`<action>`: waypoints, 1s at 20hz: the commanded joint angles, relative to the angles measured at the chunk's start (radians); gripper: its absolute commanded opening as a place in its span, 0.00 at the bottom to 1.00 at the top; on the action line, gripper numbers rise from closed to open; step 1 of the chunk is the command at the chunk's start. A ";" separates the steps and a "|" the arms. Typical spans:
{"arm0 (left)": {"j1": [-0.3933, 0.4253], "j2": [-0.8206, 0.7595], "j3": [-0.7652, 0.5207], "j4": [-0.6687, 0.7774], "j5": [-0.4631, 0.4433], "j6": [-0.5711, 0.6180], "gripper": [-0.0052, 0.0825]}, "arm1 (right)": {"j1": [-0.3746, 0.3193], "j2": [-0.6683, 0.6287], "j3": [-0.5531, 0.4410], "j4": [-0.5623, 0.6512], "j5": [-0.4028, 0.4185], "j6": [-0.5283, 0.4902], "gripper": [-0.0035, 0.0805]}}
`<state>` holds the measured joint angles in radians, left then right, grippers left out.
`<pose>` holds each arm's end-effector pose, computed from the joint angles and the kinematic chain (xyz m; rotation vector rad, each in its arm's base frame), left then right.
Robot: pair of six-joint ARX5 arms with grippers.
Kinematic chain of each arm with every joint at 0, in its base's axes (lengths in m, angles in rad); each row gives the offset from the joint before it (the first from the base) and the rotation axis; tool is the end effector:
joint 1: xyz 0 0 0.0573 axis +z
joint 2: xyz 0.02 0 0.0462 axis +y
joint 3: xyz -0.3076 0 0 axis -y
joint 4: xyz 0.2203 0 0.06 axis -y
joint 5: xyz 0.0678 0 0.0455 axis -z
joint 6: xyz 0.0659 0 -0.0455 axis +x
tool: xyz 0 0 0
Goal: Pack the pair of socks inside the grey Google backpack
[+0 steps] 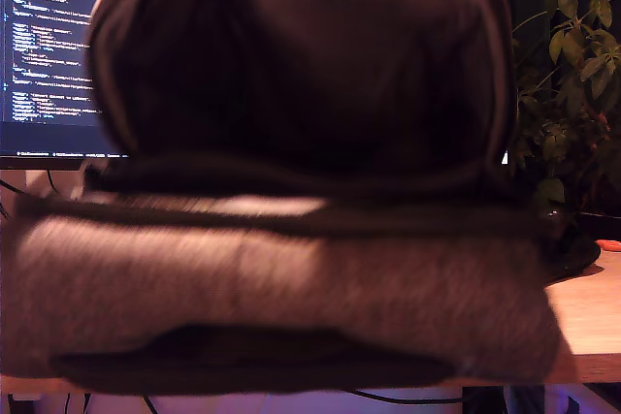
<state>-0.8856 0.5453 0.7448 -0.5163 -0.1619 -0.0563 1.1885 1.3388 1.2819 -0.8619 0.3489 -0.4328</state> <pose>0.0635 -0.0609 0.3241 0.1084 0.3003 -0.7089 0.1147 0.2248 0.3471 -1.0487 0.5121 0.9352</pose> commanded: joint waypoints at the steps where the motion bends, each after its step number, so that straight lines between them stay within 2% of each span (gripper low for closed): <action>1: 0.000 0.003 0.010 0.009 -0.004 0.006 0.03 | -0.016 0.031 0.009 -0.023 -0.037 0.027 0.03; 3: 0.000 0.003 0.010 0.008 -0.004 0.006 0.03 | -0.020 0.053 0.009 -0.061 -0.090 0.053 0.04; 4: 0.000 0.003 0.010 0.008 -0.004 0.006 0.03 | -0.020 0.053 0.009 -0.083 -0.100 0.053 0.11; 5: 0.000 0.003 0.010 0.009 -0.004 0.006 0.03 | -0.019 0.053 0.009 -0.090 -0.105 0.064 0.27; 7: 0.000 0.004 0.010 0.010 -0.004 0.006 0.03 | -0.018 0.053 0.009 -0.103 -0.103 0.070 0.64; 8: 0.000 0.004 0.010 0.013 -0.004 0.006 0.03 | -0.018 0.052 0.009 -0.113 -0.104 0.070 0.71; 14: 0.000 0.019 0.010 0.022 -0.004 0.012 0.03 | -0.018 0.042 0.011 -0.173 -0.137 0.072 0.71; 20: 0.000 0.038 0.010 0.024 -0.003 0.012 0.03 | -0.017 0.031 0.026 -0.320 -0.167 0.105 0.71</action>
<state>-0.8856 0.5797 0.7448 -0.5011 -0.1631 -0.0486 1.1721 1.3869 1.2922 -1.1820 0.1890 -0.3397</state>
